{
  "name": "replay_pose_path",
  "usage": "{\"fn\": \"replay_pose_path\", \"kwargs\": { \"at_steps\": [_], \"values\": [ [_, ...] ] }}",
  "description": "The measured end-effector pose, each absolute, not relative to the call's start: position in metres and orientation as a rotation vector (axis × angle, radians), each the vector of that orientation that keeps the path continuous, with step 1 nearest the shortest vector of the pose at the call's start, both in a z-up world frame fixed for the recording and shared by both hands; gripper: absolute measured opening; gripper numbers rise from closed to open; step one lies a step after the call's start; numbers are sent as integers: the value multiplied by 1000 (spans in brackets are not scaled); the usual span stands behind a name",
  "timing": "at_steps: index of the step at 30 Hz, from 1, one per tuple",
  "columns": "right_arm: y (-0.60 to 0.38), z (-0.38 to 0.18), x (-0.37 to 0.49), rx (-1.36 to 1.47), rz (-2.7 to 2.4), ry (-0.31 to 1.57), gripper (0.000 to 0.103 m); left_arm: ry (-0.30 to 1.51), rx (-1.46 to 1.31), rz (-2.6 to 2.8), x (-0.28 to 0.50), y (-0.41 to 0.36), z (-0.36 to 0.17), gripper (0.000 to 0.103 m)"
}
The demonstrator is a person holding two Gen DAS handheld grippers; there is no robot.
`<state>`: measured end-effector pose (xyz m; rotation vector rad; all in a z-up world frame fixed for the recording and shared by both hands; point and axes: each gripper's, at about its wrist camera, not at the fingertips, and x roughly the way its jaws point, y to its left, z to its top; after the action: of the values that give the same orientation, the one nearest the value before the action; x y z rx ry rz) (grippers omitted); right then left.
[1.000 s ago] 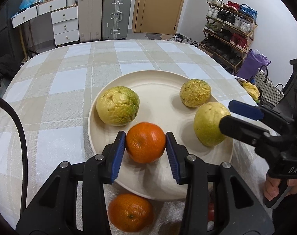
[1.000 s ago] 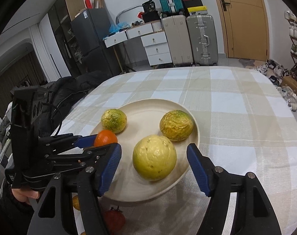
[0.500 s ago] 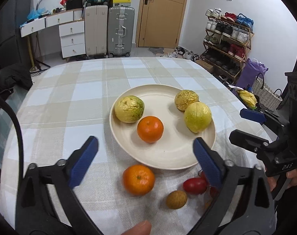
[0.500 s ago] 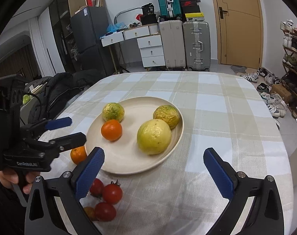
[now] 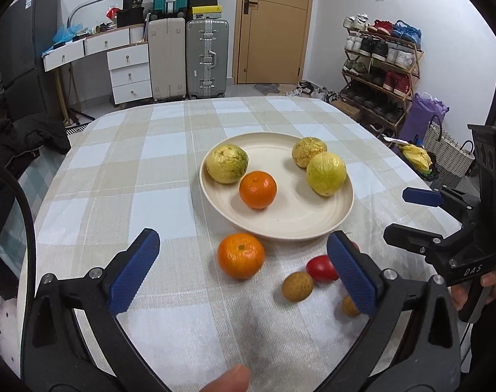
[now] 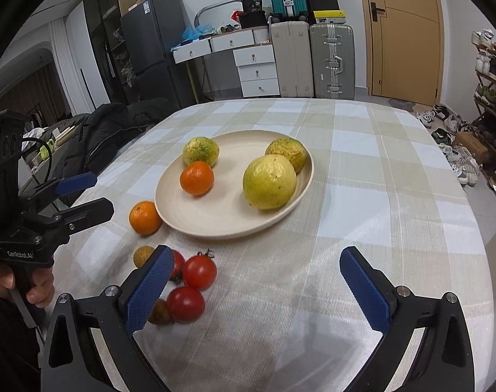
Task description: Organize fruits
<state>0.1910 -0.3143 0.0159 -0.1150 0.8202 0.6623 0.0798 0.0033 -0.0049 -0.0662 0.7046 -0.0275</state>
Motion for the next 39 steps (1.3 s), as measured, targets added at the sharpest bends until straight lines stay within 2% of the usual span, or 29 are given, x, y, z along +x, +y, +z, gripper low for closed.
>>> {"fn": "replay_pose_path", "kwargs": {
  "at_steps": [39],
  "values": [
    [-284,-21,166,-345,759,960,103,884,-54,-107,97,-15,-49,102]
  ]
}}
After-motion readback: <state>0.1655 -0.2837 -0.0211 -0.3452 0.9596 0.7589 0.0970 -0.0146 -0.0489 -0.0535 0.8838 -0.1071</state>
